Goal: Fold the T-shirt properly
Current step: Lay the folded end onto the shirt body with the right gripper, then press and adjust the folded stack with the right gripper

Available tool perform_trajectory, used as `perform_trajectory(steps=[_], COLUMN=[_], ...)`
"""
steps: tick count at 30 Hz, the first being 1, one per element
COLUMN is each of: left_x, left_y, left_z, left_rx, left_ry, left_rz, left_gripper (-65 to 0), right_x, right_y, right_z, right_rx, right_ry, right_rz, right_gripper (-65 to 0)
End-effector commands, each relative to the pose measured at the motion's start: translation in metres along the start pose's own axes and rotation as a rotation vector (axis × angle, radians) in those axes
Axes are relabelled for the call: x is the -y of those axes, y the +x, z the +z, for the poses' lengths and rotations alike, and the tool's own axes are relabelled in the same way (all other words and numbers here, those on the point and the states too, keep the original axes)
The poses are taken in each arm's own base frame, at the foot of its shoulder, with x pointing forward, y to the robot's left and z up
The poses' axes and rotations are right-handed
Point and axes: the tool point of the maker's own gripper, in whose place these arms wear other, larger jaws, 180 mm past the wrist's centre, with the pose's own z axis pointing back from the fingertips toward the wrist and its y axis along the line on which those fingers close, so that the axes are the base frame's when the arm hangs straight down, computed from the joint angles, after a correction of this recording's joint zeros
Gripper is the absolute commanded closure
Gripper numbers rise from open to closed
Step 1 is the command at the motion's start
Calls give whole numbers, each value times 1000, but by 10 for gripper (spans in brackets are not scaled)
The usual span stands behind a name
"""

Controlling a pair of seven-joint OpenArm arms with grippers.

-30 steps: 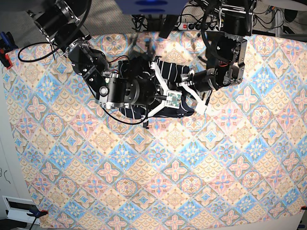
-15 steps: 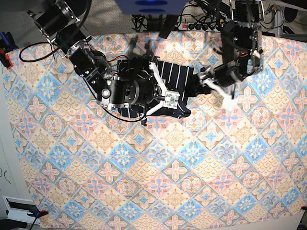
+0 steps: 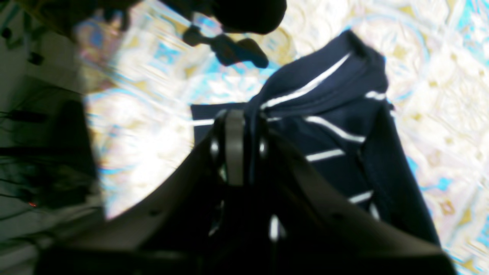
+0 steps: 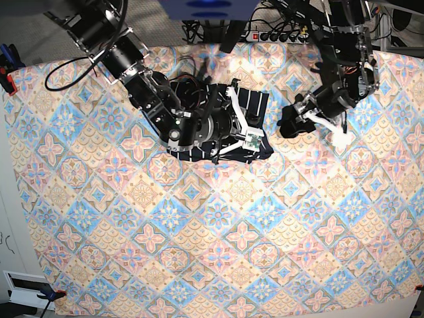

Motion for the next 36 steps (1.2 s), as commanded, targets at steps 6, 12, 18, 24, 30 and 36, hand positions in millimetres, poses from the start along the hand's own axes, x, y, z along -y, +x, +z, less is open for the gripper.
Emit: perform_trajectory(steps=[6,12,18,24,30,36], left_x=[3,0,0,0,0,-2], left_y=[5,3,3,3,3,0], left_z=[-4,-4,-4,-4,-4,-5], left_rx=[15,10,8,6,6,-6], left_ry=[-4,9,9,11,11,26], left_rz=[-15,-21,-21,-23,-23,-37], left_gripper=[-398,-398,-398,-397,-397,-397], right_x=[-5,-69,-57,-20,30,65], right_y=[33,33,21,23,34,30], right_z=[-7,-32,-34,-20,12,43], right_rx=[39,-20,-94,-83,-10,38], right_ry=[-13,126,52,-45,-186,-298], right_rz=[81,266,342,276,172,72], right_gripper=[-7,-7,-8,-16,-163,-243])
